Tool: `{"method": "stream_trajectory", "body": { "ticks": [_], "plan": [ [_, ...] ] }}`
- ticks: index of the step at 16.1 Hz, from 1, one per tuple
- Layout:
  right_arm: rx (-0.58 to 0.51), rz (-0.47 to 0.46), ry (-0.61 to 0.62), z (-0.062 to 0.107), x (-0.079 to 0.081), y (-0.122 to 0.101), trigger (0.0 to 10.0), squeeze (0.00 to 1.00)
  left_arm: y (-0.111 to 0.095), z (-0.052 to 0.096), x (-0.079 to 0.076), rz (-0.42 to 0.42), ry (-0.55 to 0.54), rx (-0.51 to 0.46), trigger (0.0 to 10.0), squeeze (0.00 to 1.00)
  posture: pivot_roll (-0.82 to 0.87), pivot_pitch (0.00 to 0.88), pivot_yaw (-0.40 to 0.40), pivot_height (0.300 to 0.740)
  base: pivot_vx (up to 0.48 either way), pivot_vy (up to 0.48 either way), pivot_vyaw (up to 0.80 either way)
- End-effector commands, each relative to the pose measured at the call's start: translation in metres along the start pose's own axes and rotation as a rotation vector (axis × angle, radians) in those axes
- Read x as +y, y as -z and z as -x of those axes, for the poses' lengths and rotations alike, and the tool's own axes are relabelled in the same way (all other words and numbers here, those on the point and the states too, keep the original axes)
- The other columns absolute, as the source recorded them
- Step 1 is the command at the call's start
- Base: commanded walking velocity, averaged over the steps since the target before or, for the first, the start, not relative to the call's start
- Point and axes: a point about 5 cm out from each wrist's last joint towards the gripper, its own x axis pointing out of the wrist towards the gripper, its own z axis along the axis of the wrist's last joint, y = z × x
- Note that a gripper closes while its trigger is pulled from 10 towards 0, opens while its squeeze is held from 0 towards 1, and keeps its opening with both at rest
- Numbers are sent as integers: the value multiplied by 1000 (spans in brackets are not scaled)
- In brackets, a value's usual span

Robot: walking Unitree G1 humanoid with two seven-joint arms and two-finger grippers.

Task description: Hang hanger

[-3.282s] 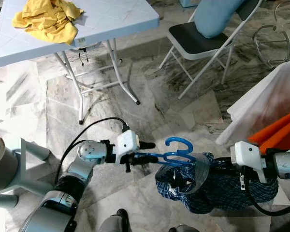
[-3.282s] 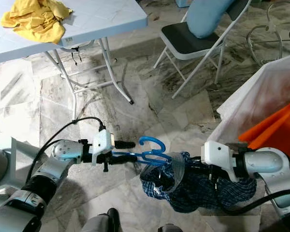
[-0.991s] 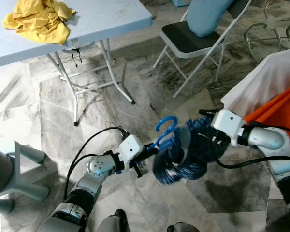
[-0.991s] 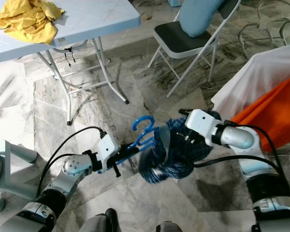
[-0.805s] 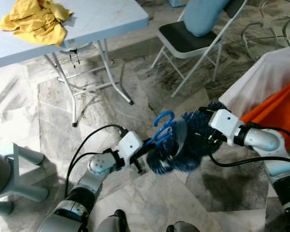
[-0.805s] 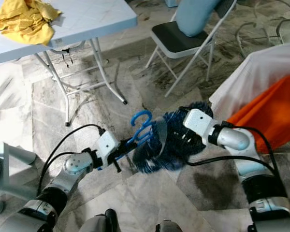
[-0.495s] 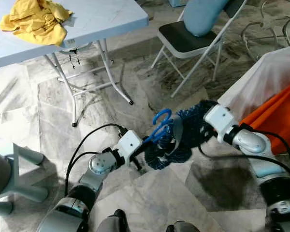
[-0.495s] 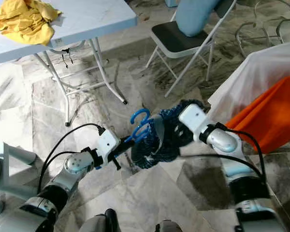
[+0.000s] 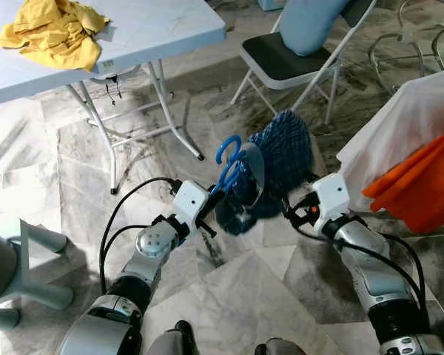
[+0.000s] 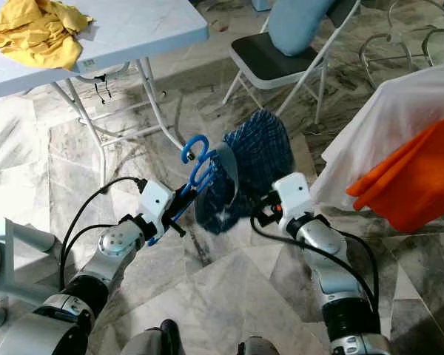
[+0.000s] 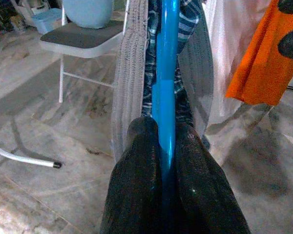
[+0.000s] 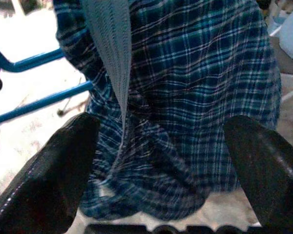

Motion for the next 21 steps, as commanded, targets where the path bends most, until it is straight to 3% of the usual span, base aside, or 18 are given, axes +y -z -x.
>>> {"method": "stream_trajectory", "body": {
  "ticks": [1, 4, 9, 10, 11, 15, 16, 17, 21],
  "plan": [
    [2, -61, -21, 2, 7, 3, 10000, 0, -3, -2, -2, 8, 21, -26, 0, 0, -123, 200, 48, 740, 0, 0, 0],
    [2, -131, -14, -2, 15, 5, 10000, 0, -9, -6, -14, 31, 97, -73, 0, 0, -130, 202, 46, 740, 0, 0, 0],
    [47, -147, 80, -7, 15, 12, 10000, 0, -18, -8, -24, 18, 177, -136, 0, 0, -135, 202, 45, 740, 0, 0, 0],
    [52, -143, 94, -6, 13, 14, 8039, 0, -20, -8, -24, 20, 183, -148, 0, 0, -135, 200, 44, 740, 0, 0, 0],
    [57, -143, 105, -5, 12, 15, 10000, 0, -22, -8, -25, 24, 193, -157, 0, 0, -134, 201, 44, 740, 0, 0, 0],
    [62, -129, 226, -4, -7, 15, 10000, 0, -25, -6, -28, 16, 232, -183, 0, 0, -126, 200, 48, 740, 0, 0, 0],
    [60, -136, 237, -4, -10, 15, 4510, 0, -25, -5, -29, 17, 235, -185, 0, 0, -125, 201, 49, 740, 0, 0, 0],
    [62, -136, 240, -4, -11, 15, 0, 0, -25, -5, -30, 20, 243, -189, 0, 0, -125, 201, 49, 740, 0, 0, 0],
    [64, -143, 280, -5, -17, 17, 0, 0, -27, -3, -34, 29, 278, -204, 0, 0, -122, 201, 47, 740, 0, 0, 0]
  ]
}}
